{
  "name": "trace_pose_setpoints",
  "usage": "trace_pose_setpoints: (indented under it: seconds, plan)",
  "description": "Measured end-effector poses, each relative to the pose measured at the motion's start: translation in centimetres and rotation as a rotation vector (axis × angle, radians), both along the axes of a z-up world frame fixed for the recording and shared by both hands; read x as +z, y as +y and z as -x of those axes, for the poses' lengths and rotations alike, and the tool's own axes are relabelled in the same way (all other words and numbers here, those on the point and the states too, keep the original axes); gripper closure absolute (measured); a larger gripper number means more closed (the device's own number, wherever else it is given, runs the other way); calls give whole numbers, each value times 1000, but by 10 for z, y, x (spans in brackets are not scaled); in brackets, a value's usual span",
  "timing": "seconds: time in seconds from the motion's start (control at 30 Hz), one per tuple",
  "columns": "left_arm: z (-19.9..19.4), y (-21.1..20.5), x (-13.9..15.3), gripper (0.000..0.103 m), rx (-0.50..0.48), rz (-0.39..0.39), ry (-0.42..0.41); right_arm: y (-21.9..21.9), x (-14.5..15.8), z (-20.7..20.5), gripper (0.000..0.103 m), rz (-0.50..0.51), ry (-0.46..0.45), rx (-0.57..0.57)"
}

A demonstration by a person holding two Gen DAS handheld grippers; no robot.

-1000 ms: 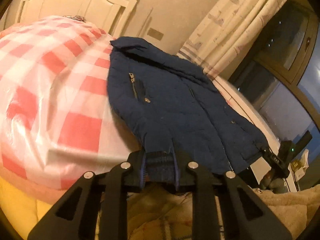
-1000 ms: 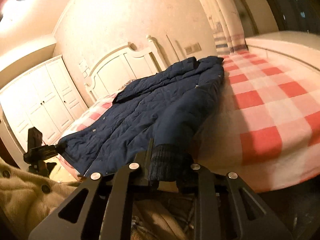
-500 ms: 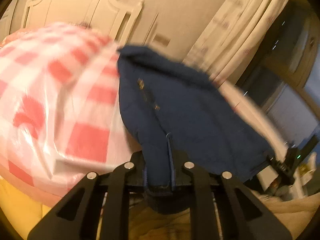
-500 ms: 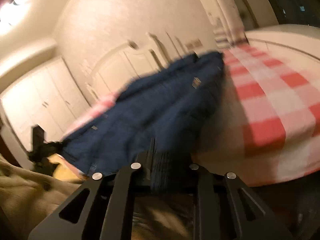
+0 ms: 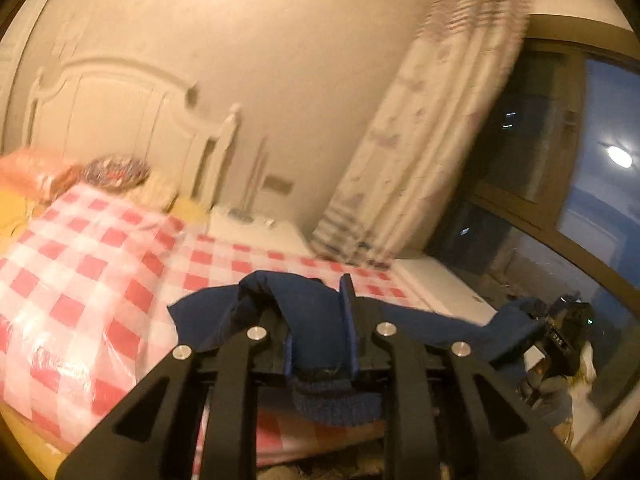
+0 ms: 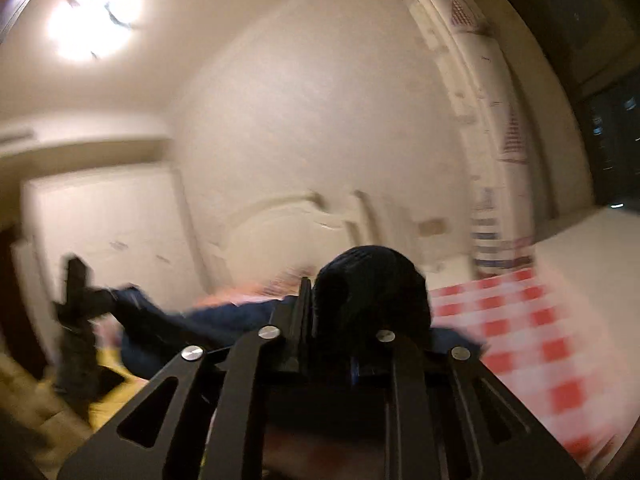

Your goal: Fold large clothes

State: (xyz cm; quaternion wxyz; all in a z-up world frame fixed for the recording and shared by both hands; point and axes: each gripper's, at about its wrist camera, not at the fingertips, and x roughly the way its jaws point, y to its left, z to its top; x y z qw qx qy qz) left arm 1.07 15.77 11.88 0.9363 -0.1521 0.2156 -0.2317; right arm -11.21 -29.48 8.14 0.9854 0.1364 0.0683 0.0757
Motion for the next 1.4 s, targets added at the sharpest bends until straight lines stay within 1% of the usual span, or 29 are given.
trace_pose_setpoints:
  seconds: [0.03, 0.1, 0.13, 0.17, 0.2, 0.23, 0.27, 0.3, 0.33, 0.37, 0.4, 0.47, 0.53, 0.6, 0.67, 0.73, 0.8, 0.83, 0.87, 0.93, 1.0, 1.13, 1.17, 1.23, 1.27, 1.3, 1.33, 1.37, 1.4]
  plan:
    - [-31, -9, -2, 82, 36, -9, 44, -2, 3, -21, 84, -3, 36, -12]
    - [-88, -30, -17, 82, 102, -45, 129, -12, -2, -94, 84, -27, 177, -40]
    - [-125, -41, -32, 82, 124, -61, 194, -19, -14, -139, 84, -33, 276, -60]
    - [-161, -46, -52, 81, 129, -47, 273, -24, -25, -164, 83, -52, 340, -66]
    - [-187, -49, -71, 75, 129, -28, 339, -30, -45, -194, 81, -95, 421, -61]
    - [-215, -49, -95, 71, 131, -2, 417, -40, -64, -216, 75, -154, 485, -53]
    - [-239, -45, -120, 63, 135, 30, 490, -55, -95, -242, 70, -257, 555, -50]
    - [-251, -40, -136, 47, 135, 56, 530, -64, -114, -252, 56, -320, 583, -48]
    - [-259, -34, -152, 37, 128, 92, 557, -72, -134, -258, 38, -390, 589, -37]
    - [-262, -26, -167, 27, 124, 135, 572, -76, -146, -258, 26, -432, 583, -28]
    - [-266, -15, -178, 27, 125, 179, 578, -79, -158, -256, 15, -470, 565, -18]
    - [-268, 3, -191, 27, 114, 237, 578, -87, -172, -247, 14, -514, 529, -1]
    - [-263, 26, -196, 26, 84, 333, 555, -93, -173, -240, 14, -549, 488, 17]
    - [-256, 44, -192, 24, 118, 349, 516, -95, -165, -233, 14, -512, 455, -7]
    - [-250, 50, -180, 24, 134, 268, 470, -92, -156, -230, 14, -434, 453, -44]
    - [-248, 42, -170, 20, 122, 181, 452, -92, -150, -232, 14, -326, 481, -92]
    - [-252, 27, -167, 17, 99, 90, 458, -82, -146, -240, 14, -193, 543, -127]
    - [-252, 24, -167, 17, 92, 64, 460, -81, -150, -247, 14, -153, 570, -134]
    - [-257, 13, -167, 17, 78, 29, 466, -79, -154, -250, 14, -133, 589, -133]
    - [-265, 1, -170, 17, 56, -5, 481, -75, -160, -268, 14, -92, 646, -129]
    - [-277, -11, -176, 17, 39, -43, 503, -76, -165, -274, 14, -63, 676, -133]
    - [-299, -32, -188, 22, 34, -122, 543, -85, -172, -287, 15, -49, 700, -121]
    - [-304, -38, -194, 27, 37, -150, 560, -87, -174, -288, 19, -65, 705, -109]
    - [-307, -45, -203, 51, 48, -204, 571, -90, -178, -284, 50, -101, 691, -79]
    - [-301, -48, -203, 71, 64, -237, 529, -88, -176, -279, 57, -92, 661, -90]
    - [-294, -49, -200, 86, 65, -245, 486, -83, -172, -272, 71, -78, 614, -84]
    - [-284, -51, -194, 90, 69, -261, 430, -74, -164, -260, 78, -28, 554, -88]
    - [-268, -53, -186, 94, 80, -286, 359, -63, -156, -250, 81, 28, 523, -101]
    - [-258, -54, -179, 96, 88, -304, 319, -56, -151, -244, 85, 61, 506, -109]
